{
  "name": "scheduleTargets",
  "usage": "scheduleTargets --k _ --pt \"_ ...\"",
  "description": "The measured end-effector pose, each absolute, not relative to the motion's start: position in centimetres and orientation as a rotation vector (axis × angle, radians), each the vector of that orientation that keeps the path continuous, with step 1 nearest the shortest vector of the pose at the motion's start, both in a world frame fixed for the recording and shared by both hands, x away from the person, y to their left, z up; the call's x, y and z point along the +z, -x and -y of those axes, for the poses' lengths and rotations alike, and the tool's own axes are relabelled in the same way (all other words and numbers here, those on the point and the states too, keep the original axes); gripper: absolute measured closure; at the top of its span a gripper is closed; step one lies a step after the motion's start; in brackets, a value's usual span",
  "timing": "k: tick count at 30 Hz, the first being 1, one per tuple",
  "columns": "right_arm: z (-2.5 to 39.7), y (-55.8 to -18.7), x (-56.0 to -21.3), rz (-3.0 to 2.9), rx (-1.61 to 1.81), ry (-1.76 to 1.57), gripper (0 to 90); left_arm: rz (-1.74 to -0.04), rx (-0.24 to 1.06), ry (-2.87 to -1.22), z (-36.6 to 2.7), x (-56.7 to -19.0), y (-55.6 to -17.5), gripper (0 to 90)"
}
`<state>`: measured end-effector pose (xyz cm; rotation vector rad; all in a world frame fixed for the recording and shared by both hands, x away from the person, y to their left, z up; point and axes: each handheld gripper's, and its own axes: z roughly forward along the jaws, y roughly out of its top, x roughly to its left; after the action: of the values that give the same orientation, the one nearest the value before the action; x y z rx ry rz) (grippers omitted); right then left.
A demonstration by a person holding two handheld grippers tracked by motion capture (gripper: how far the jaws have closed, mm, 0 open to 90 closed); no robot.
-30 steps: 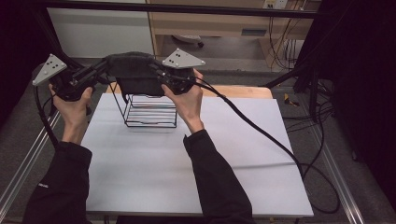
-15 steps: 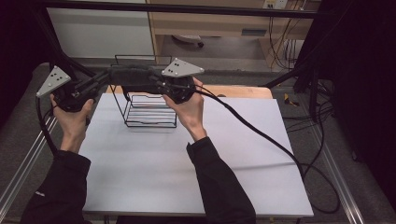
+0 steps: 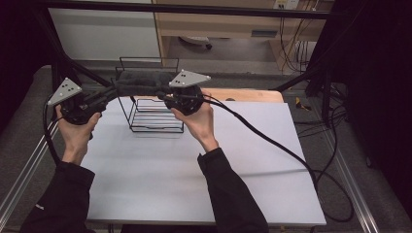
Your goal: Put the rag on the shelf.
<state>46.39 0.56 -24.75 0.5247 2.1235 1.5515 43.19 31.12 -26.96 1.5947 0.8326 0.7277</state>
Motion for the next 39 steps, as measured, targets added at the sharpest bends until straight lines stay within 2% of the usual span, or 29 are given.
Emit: scheduleTargets --k 7,20,27,33,39 --pt "-0.5 -46.2 -25.9 -2.199 1.523 -0.560 58.9 -0.883 0.690 -1.674 -31.1 -28.3 -43.2 73.8" --pt "0.0 -47.6 -29.4 -2.191 1.554 -0.720 40.8 -0.988 0.680 -1.747 -30.9 -31.1 -44.2 61.0" --pt "0.8 -47.9 -30.7 -2.173 1.548 -0.763 30.4 -1.047 0.665 -1.781 -30.8 -32.3 -44.3 46.2" --pt "1.4 -47.5 -30.8 -2.203 1.536 -0.755 19.3 -1.062 0.646 -1.811 -30.4 -32.8 -44.0 34.4" --pt "2.8 -46.8 -31.0 -2.229 1.513 -0.775 12.1 -1.072 0.616 -1.838 -30.0 -33.4 -43.4 24.4"
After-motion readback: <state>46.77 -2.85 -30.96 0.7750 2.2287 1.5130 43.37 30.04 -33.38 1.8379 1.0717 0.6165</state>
